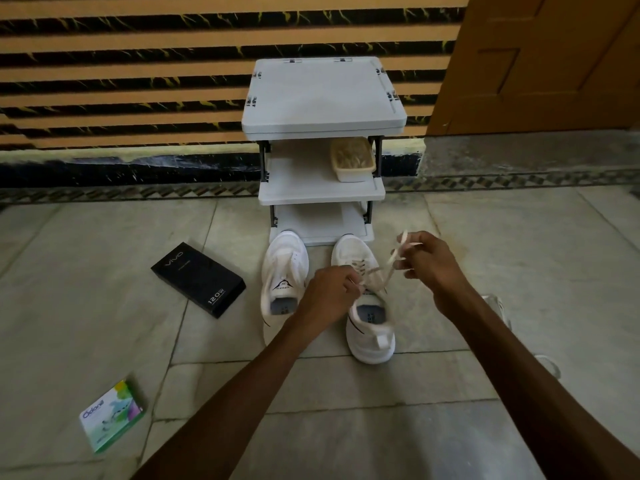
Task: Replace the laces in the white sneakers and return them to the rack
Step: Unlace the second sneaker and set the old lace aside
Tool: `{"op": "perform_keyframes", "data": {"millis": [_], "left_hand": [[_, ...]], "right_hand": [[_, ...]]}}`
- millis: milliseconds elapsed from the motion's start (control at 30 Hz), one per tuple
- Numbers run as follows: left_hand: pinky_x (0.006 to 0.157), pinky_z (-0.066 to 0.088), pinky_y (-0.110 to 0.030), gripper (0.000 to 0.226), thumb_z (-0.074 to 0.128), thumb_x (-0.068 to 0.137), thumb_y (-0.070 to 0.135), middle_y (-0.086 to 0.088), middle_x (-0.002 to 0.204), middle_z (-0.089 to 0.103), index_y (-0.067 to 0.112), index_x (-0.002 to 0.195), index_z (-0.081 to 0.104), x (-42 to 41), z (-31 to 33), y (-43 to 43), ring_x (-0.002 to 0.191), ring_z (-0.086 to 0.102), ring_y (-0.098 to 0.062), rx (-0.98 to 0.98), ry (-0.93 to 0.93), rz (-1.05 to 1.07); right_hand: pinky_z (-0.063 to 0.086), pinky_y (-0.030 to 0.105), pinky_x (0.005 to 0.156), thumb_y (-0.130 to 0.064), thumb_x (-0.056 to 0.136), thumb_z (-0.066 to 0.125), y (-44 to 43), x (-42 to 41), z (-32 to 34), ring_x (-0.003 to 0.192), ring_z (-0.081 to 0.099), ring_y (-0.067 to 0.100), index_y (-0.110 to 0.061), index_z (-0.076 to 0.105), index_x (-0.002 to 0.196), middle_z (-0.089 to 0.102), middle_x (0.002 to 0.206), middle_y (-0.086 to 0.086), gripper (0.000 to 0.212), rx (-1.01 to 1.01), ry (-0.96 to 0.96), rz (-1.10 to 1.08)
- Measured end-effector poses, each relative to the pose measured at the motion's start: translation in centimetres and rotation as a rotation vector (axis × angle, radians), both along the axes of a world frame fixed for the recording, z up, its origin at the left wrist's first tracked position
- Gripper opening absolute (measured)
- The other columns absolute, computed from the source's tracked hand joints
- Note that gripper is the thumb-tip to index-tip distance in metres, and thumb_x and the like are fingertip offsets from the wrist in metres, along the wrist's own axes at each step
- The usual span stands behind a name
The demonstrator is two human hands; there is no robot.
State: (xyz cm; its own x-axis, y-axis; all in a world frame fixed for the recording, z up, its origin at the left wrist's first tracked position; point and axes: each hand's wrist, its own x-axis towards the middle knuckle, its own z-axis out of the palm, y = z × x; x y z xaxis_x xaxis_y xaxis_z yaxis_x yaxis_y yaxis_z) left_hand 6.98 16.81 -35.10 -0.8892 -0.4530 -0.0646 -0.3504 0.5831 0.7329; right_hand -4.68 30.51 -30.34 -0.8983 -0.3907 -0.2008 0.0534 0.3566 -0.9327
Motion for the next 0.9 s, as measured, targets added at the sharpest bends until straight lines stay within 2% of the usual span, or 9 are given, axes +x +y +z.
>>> {"op": "perform_keyframes", "data": {"millis": [67,133,267,333,433,567,667,800,900], "left_hand": [[0.076,0.051,-0.029,0.016,0.072,0.079,0.023,0.002,0.09,0.067,0.02,0.095,0.07,-0.3,-0.7,0.6,0.084,0.062,-0.014,0.017,-0.03,0.021],[0.073,0.052,-0.03,0.01,0.073,0.079,0.021,0.002,0.085,0.064,0.021,0.087,0.067,-0.5,-1.2,0.9,0.077,0.061,-0.014,-0.011,0.006,0.076],[0.072,0.048,-0.031,0.01,0.061,0.09,0.019,0.002,0.091,0.061,0.022,0.08,0.059,-0.9,-1.5,0.9,0.081,0.058,-0.015,-0.01,-0.032,0.119],[0.066,0.042,-0.023,0.009,0.057,0.094,0.022,0.004,0.092,0.063,0.02,0.086,0.061,-1.0,-0.5,1.0,0.083,0.056,-0.012,0.23,-0.096,0.144],[0.067,0.043,-0.024,0.025,0.044,0.099,0.016,0.003,0.08,0.066,0.016,0.082,0.063,-0.9,2.0,0.7,0.078,0.057,-0.014,0.656,-0.008,0.213],[0.063,0.038,-0.028,0.032,0.038,0.103,0.02,0.002,0.063,0.052,0.016,0.076,0.056,-0.9,5.3,-0.3,0.06,0.043,-0.013,0.744,0.16,0.243],[0.055,0.034,-0.026,0.032,0.038,0.104,0.024,0.005,0.057,0.042,0.017,0.077,0.052,-1.0,7.0,-1.5,0.05,0.033,-0.01,0.852,0.295,0.303],[0.05,0.032,-0.024,0.036,0.035,0.104,0.039,0.007,0.055,0.037,0.02,0.077,0.05,-0.8,8.4,-3.8,0.046,0.029,-0.009,1.16,0.475,0.372],[0.05,0.036,-0.023,0.03,0.038,0.104,0.033,0.006,0.061,0.041,0.019,0.084,0.056,-0.6,8.7,-5.1,0.048,0.035,-0.009,1.167,0.514,0.453]], "right_hand": [[0.055,0.031,0.069,-0.011,0.094,0.054,0.4,-0.1,-1.3,0.083,0.068,0.022,-0.015,0.054,0.125,0.065,0.11,0.009,0.031,0.095,-0.026,0.014],[0.057,0.04,0.081,-0.019,0.09,0.063,0.7,-0.2,-2.5,0.09,0.067,0.025,-0.014,0.052,0.129,0.062,0.118,0.009,0.041,0.363,0.055,0.067],[0.055,0.035,0.08,-0.03,0.077,0.079,1.2,1.2,-3.5,0.088,0.067,0.022,-0.017,0.07,0.09,0.072,0.097,0.005,0.02,0.546,0.111,0.169],[0.049,0.025,0.07,-0.03,0.076,0.08,1.0,2.2,-3.6,0.086,0.063,0.016,-0.019,0.07,0.09,0.068,0.095,0.001,0.02,0.534,0.174,0.24],[0.035,0.016,0.056,-0.032,0.079,0.077,0.0,3.2,-4.2,0.079,0.054,0.014,-0.02,0.067,0.104,0.055,0.1,0.002,0.03,0.501,0.289,0.263],[0.038,0.025,0.057,-0.037,0.091,0.061,-1.4,3.0,-4.5,0.071,0.052,0.02,-0.011,0.064,0.09,0.055,0.091,0.009,0.027,0.461,0.359,0.269],[0.045,0.032,0.061,-0.04,0.097,0.051,-1.6,2.5,-2.7,0.066,0.056,0.019,-0.006,0.064,0.082,0.063,0.077,0.011,0.039,0.294,0.218,0.186],[0.04,0.029,0.056,-0.031,0.101,0.044,-0.7,0.2,-0.4,0.06,0.049,0.015,-0.01,0.063,0.082,0.057,0.07,0.004,0.034,0.098,0.12,-0.196],[0.035,0.027,0.048,-0.017,0.094,0.051,0.3,-1.7,-0.2,0.053,0.043,0.014,-0.011,0.063,0.079,0.052,0.067,0.004,0.02,-0.021,-0.103,-0.236]]}}
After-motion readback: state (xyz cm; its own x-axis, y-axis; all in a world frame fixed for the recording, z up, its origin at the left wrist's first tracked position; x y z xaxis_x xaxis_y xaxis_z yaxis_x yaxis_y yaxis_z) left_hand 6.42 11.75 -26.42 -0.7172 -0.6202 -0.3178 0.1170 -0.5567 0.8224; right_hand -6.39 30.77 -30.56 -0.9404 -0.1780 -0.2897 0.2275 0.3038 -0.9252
